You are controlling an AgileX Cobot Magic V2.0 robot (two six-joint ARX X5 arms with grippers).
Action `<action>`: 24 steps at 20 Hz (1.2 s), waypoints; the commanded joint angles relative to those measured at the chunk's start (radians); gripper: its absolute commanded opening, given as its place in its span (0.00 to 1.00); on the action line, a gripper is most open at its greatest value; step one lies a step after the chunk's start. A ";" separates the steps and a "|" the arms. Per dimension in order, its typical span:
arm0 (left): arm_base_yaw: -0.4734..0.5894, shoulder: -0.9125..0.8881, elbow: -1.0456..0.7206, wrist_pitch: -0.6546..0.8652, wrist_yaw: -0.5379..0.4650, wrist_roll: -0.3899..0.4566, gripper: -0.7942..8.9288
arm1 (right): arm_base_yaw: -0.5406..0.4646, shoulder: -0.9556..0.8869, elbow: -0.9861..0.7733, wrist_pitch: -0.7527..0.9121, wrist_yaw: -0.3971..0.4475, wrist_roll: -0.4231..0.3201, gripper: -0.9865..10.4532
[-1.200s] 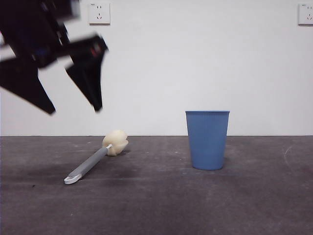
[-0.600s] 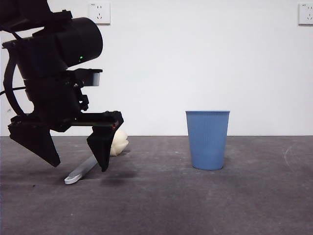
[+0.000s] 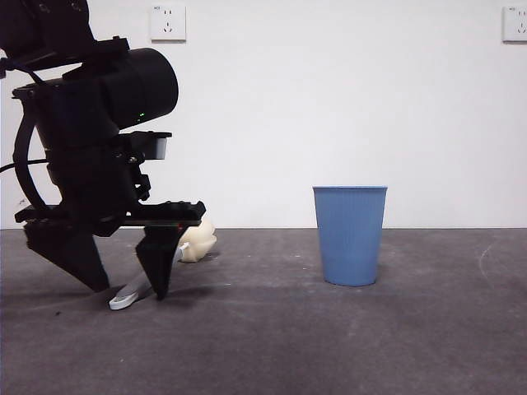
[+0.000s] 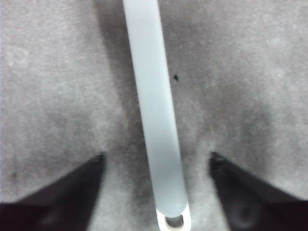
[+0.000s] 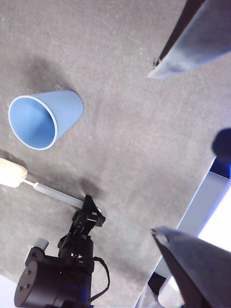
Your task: Pick up the cup brush,pick up the cup,insert the brush into the cup,clean the cup,put the cup brush back,put the cup back to the fixed position on the table
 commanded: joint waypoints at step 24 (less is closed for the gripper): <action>0.005 -0.333 -0.003 -0.132 0.116 0.079 0.07 | 0.029 0.048 -0.023 0.106 -0.026 0.022 0.63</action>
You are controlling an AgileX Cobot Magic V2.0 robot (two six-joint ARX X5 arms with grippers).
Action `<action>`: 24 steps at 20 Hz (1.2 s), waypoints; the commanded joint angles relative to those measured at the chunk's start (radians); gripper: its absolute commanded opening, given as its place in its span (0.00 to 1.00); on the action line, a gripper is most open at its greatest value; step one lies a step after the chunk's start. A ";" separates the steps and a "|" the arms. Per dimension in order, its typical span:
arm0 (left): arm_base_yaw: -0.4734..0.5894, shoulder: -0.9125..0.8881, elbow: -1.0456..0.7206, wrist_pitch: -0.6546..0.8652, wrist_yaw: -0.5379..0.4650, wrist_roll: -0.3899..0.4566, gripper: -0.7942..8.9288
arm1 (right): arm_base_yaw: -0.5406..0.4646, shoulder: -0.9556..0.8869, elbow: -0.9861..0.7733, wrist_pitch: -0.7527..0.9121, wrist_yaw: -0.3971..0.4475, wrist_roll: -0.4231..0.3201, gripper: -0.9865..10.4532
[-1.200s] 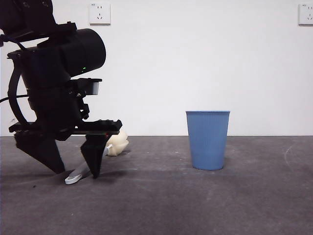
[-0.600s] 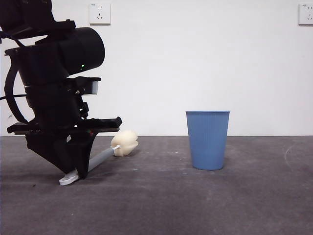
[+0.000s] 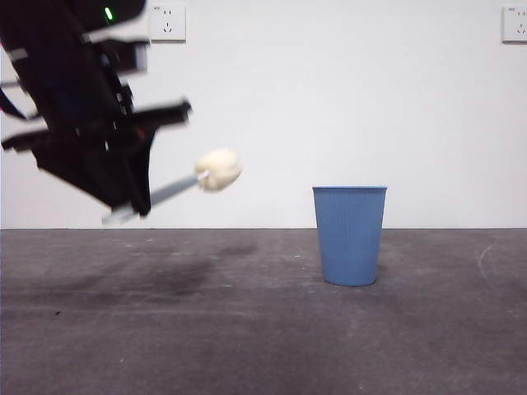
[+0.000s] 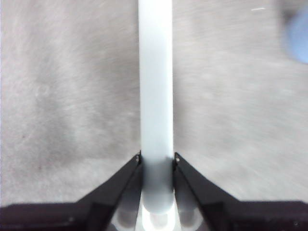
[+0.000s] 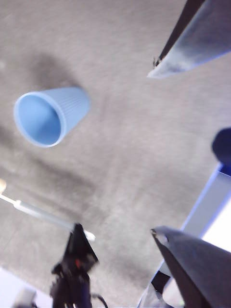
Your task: Pick up the cup brush,pick up the cup,insert the brush into the cup,clean the cup,put the cup brush back,put the cup back to the fixed position on the table
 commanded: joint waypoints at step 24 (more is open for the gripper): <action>0.002 -0.514 -0.005 -0.263 0.057 0.106 0.07 | 0.258 0.617 -0.474 1.290 0.222 0.065 0.63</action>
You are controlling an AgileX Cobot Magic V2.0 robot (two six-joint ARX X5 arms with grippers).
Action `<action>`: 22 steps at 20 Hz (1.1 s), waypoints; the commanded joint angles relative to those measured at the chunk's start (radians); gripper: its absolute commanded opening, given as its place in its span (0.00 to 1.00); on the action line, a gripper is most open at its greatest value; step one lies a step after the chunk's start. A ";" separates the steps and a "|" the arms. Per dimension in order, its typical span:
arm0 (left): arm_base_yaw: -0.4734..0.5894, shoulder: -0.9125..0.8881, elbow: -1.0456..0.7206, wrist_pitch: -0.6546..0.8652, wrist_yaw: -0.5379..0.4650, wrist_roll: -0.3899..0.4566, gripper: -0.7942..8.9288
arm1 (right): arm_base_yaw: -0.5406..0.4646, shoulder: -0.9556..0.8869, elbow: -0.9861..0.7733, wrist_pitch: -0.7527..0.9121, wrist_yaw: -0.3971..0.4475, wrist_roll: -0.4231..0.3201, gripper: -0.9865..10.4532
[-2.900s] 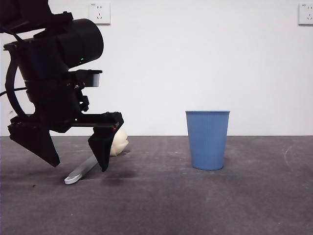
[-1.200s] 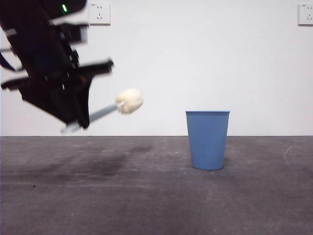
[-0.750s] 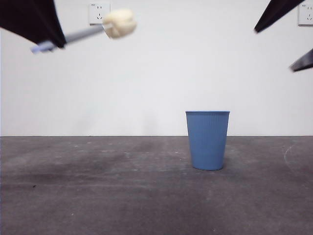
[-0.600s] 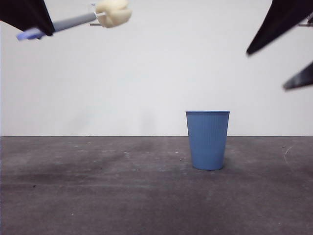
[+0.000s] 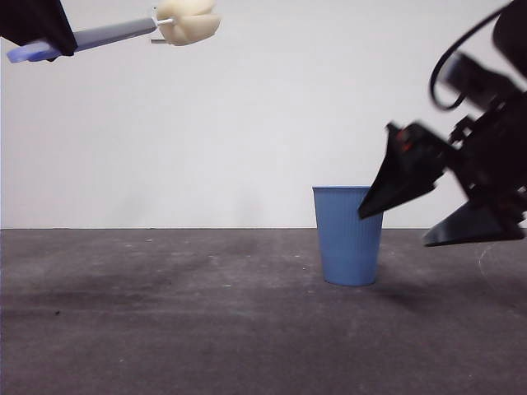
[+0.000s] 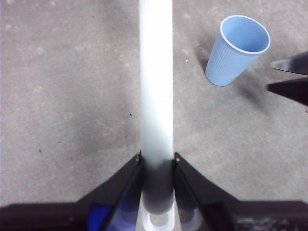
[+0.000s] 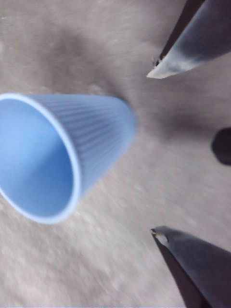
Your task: Pick up the cup brush,pick up the cup,insert the brush into the cup,clean the cup,put the cup brush back,put the cup back to the fixed position on the table
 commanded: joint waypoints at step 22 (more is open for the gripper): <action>0.002 -0.002 -0.005 -0.005 -0.002 0.015 0.07 | 0.087 0.479 0.042 0.702 0.136 -0.003 0.55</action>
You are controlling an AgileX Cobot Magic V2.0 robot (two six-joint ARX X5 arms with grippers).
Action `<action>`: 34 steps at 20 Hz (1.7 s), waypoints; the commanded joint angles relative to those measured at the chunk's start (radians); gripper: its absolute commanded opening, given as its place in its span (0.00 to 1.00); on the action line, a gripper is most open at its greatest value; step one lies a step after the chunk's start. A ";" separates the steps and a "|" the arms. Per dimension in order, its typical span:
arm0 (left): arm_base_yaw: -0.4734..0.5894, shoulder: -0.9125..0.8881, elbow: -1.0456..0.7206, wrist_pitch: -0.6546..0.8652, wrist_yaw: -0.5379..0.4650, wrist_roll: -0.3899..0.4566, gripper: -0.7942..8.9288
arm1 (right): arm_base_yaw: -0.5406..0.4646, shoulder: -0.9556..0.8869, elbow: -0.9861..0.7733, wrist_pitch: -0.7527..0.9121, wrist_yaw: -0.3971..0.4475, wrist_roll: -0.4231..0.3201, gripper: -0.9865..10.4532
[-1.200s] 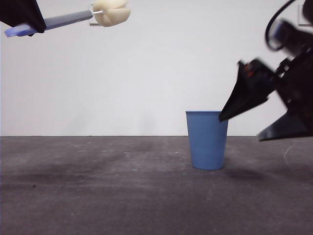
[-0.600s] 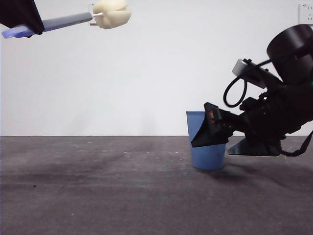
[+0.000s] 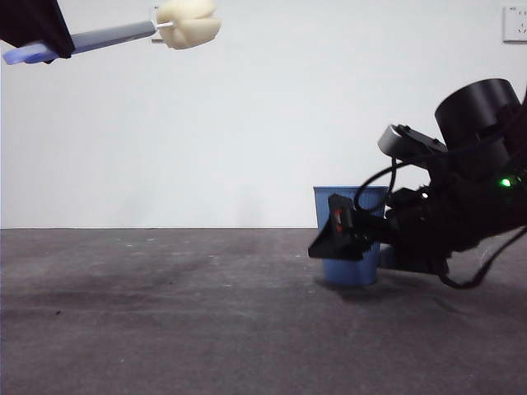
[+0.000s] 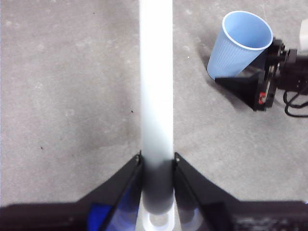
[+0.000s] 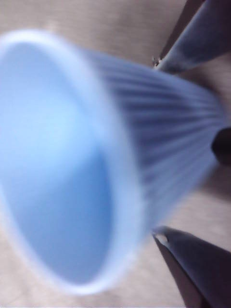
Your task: Pick up the cup brush,pick up the cup,insert the brush into the cup,clean the cup,put the cup brush back,put the cup back to the fixed position on the table
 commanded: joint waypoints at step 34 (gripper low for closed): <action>-0.059 0.118 -0.005 -0.237 0.033 0.521 0.07 | 0.168 -0.529 0.341 -1.448 0.584 -0.746 0.07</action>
